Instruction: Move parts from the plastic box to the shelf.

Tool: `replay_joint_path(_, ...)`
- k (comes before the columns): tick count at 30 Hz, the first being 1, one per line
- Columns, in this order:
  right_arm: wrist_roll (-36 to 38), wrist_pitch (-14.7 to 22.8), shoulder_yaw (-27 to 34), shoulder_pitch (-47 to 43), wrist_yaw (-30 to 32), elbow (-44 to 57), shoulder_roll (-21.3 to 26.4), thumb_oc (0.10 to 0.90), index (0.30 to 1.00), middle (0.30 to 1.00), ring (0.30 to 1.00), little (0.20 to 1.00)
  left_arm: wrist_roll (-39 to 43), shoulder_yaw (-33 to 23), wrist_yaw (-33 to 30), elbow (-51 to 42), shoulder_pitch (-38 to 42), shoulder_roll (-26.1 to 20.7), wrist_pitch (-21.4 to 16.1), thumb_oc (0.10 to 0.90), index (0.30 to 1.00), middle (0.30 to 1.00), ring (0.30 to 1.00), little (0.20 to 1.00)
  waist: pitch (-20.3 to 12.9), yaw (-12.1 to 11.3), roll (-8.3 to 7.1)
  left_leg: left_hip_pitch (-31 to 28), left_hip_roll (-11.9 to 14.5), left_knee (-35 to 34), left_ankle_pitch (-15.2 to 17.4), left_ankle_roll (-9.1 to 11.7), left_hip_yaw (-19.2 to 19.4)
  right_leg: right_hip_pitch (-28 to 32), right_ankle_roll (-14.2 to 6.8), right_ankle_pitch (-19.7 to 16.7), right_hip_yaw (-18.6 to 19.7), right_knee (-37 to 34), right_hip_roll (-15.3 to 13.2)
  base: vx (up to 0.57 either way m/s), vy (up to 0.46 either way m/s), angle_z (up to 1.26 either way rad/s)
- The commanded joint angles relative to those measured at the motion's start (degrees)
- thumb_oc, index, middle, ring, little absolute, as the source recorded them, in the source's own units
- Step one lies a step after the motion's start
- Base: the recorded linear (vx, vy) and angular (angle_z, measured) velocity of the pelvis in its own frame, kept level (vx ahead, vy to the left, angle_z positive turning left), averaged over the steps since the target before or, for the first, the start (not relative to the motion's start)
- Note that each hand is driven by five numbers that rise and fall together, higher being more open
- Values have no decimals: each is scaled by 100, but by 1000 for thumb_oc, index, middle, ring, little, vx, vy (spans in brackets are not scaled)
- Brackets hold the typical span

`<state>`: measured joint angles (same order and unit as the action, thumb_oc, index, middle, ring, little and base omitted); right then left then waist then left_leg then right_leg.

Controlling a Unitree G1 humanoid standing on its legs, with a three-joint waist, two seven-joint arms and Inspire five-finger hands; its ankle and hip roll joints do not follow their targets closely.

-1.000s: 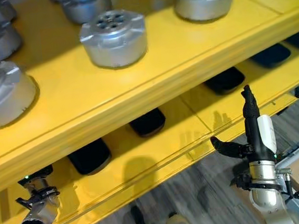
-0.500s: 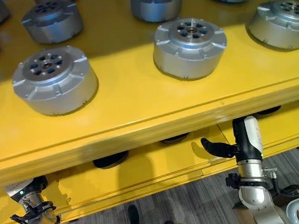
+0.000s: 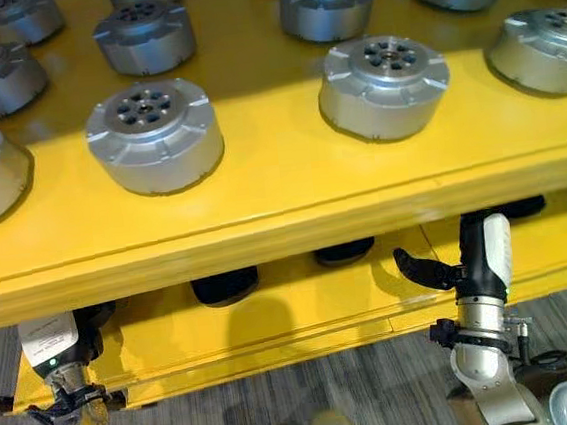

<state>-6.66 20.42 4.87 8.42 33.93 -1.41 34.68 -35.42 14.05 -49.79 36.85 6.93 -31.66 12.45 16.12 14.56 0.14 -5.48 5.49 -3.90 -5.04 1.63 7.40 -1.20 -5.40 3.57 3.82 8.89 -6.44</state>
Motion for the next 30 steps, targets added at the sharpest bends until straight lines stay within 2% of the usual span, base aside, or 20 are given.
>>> replay_joint_path(1, -50, 348, 423, -173, 428, 281, 241, 900, 1000, 1000, 1000, 1000, -770, -112, -272, -345, 389, -468, -62, 400, 300, 300, 300, 300, -424, -63, 13, 86, 86, 514, 936, -7, 145, 52, -211, -193, 87, -324, -135, -109, 283, 31)
replay_joint_path(3, -108, 318, 415, -154, 410, 322, 176, 900, 1000, 1000, 1000, 1000, -824, -18, -218, -310, 477, -447, -7, 400, 300, 300, 300, 300, -461, -43, 12, 1, 1, 335, 941, -46, 208, 61, -304, -289, 87, -463, -210, -98, 238, 1)
replay_joint_path(9, -185, 318, 315, -266, 396, 327, 216, 900, 1000, 1000, 1000, 1000, -1061, 177, -226, -40, 770, -536, -207, 400, 300, 300, 300, 300, -538, 19, -19, -83, -116, 323, 1118, -146, 437, 18, -448, -472, 118, -709, -340, -52, 113, -7)
replay_joint_path(14, -158, 284, 279, -372, 284, 342, 299, 900, 1000, 1000, 1000, 1000, -1137, 324, -176, 161, 890, -510, -144, 400, 300, 300, 300, 300, -568, 32, -31, -90, -153, 381, 1199, -171, 535, 29, -487, -539, 159, -836, -370, -26, 62, -13)
replay_joint_path(19, -99, 283, 240, -516, 142, 302, 390, 900, 1000, 1000, 1000, 1000, -1056, 394, -209, 463, 889, -457, -255, 400, 300, 300, 300, 300, -585, 36, -42, -136, -170, 443, 1262, -174, 627, 71, -551, -694, 222, -1066, -418, -1, 17, -15)
replay_joint_path(21, -101, 242, 229, -560, 8, 356, 380, 900, 1000, 1000, 1000, 1000, -1088, 390, -200, 467, 699, -284, -192, 400, 300, 300, 300, 300, -589, 22, -69, -188, -166, 465, 1301, -173, 664, 93, -577, -804, 260, -1228, -432, 19, -12, -16)
replay_joint_path(30, -35, 199, 226, -638, -118, 348, 416, 900, 1000, 1000, 1000, 1000, -1261, 438, -100, 580, 523, -172, -109, 400, 300, 300, 300, 300, -571, 12, -102, -233, -152, 517, 1367, -176, 722, 32, -616, -917, 317, -1344, -435, 17, -7, -10)
